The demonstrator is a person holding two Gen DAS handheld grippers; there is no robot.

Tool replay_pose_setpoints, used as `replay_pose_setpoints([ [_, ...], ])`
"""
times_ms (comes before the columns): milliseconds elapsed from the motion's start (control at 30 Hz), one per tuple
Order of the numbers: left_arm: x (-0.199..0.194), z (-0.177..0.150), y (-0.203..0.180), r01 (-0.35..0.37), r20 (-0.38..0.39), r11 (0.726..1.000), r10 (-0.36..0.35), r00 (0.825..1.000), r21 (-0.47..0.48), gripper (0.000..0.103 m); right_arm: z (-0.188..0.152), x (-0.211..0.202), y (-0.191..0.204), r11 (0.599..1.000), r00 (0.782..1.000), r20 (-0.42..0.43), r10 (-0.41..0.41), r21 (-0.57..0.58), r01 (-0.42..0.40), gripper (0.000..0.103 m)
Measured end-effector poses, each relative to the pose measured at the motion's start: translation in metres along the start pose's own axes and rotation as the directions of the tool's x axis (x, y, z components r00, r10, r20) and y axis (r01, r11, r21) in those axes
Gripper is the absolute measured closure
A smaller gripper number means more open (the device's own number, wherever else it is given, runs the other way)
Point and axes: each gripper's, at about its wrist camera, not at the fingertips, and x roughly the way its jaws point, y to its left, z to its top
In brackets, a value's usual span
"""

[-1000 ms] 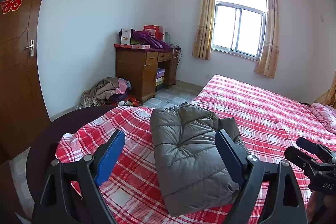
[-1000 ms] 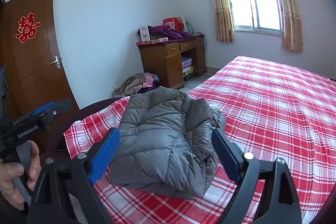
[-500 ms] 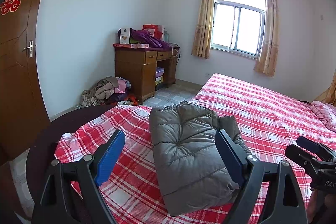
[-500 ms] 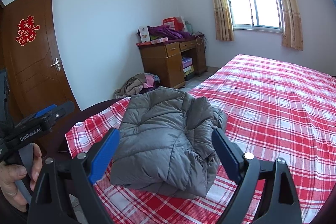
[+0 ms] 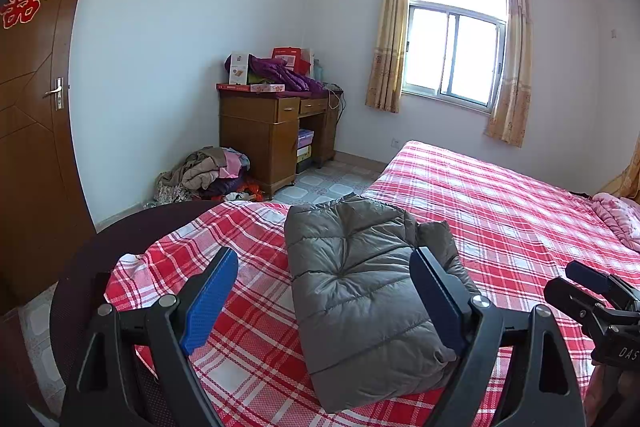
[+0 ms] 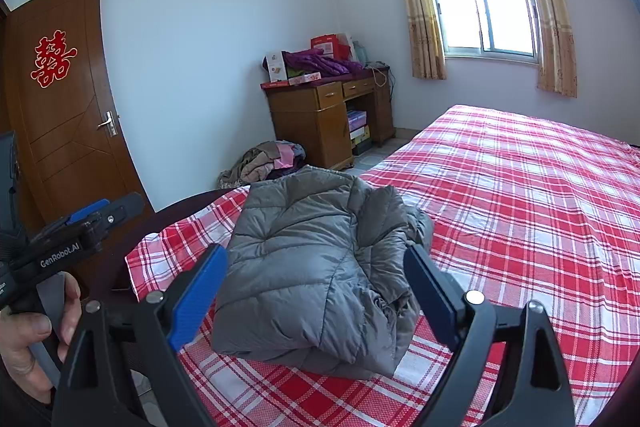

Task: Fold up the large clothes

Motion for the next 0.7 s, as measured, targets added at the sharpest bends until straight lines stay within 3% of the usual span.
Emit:
replay_pose_setpoints([
  [700,0.009,0.0013,-0.0028,-0.021,-0.038,1.0,0.021,0.999,-0.007,0.015,-0.0002,0.0001,0.0005,1.0,1.0,0.007,-0.003,0.003,0.003,0.011],
])
